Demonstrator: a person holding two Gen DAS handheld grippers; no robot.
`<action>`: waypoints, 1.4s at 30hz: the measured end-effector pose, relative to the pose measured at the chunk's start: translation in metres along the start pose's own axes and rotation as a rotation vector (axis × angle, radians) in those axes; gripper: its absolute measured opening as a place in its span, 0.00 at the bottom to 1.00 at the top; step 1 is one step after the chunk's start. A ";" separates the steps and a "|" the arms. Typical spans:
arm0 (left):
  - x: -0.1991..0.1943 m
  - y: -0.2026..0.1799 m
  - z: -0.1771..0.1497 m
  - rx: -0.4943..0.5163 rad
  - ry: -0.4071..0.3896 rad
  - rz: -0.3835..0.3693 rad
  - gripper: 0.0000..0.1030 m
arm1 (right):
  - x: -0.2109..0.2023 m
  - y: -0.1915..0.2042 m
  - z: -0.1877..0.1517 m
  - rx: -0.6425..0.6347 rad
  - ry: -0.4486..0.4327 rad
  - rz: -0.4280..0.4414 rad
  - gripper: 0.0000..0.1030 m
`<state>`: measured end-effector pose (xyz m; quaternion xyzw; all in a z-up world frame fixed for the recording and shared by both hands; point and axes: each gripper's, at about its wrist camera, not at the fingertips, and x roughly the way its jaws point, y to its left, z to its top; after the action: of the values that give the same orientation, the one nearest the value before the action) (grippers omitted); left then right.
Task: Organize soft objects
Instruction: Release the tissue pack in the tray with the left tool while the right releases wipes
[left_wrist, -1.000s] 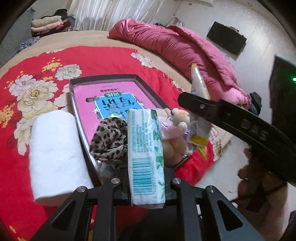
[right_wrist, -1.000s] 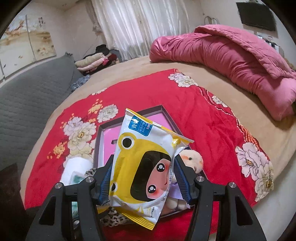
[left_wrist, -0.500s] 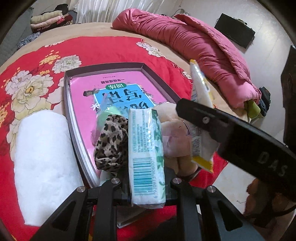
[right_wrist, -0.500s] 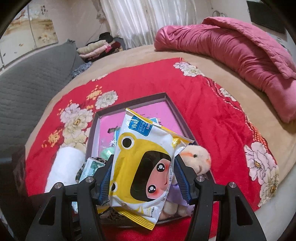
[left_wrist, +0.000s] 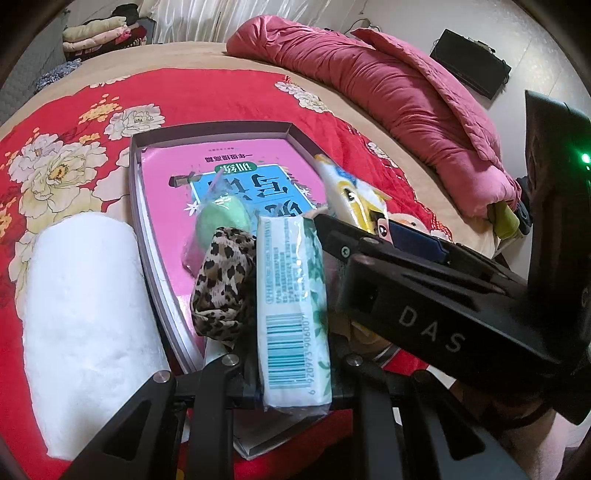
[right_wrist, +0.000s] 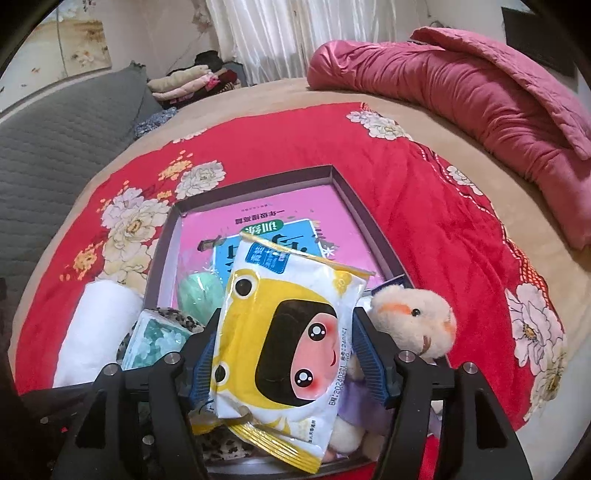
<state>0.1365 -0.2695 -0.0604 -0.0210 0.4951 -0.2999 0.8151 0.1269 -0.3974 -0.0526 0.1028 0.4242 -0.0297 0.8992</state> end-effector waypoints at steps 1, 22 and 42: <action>0.000 0.000 0.000 0.000 -0.001 0.000 0.22 | 0.000 -0.001 -0.001 0.009 -0.002 0.011 0.68; -0.017 -0.004 0.007 0.016 -0.057 0.003 0.53 | -0.085 -0.033 0.000 0.182 -0.249 0.050 0.74; -0.088 0.027 0.021 -0.041 -0.203 0.036 0.62 | -0.120 0.005 -0.006 0.117 -0.253 0.041 0.75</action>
<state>0.1374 -0.2076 0.0113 -0.0591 0.4163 -0.2714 0.8658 0.0465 -0.3952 0.0374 0.1591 0.3028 -0.0488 0.9384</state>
